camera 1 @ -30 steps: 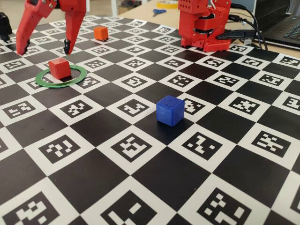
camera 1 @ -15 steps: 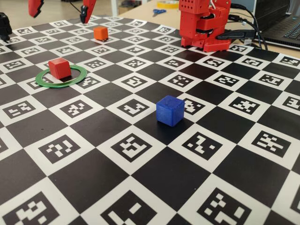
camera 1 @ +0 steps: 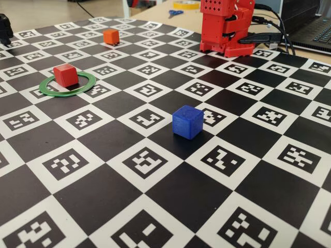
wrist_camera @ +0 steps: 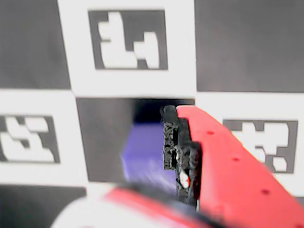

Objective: Grab the red cube then put it in the green circle then put the blue cube on top and finally the orange cube on top

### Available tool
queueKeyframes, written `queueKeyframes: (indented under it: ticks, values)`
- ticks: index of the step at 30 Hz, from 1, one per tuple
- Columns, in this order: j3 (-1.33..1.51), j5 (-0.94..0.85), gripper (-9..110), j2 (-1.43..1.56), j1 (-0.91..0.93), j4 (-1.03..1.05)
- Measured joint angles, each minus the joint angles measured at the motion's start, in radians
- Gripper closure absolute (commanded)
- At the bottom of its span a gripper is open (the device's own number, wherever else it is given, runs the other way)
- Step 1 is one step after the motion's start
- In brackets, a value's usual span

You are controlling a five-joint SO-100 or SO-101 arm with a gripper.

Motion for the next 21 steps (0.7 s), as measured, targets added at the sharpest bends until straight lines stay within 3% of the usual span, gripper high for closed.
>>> queueKeyframes:
  ticks: [21]
  values:
    - [-0.072,0.149,62,-0.138,-0.327,-0.06]
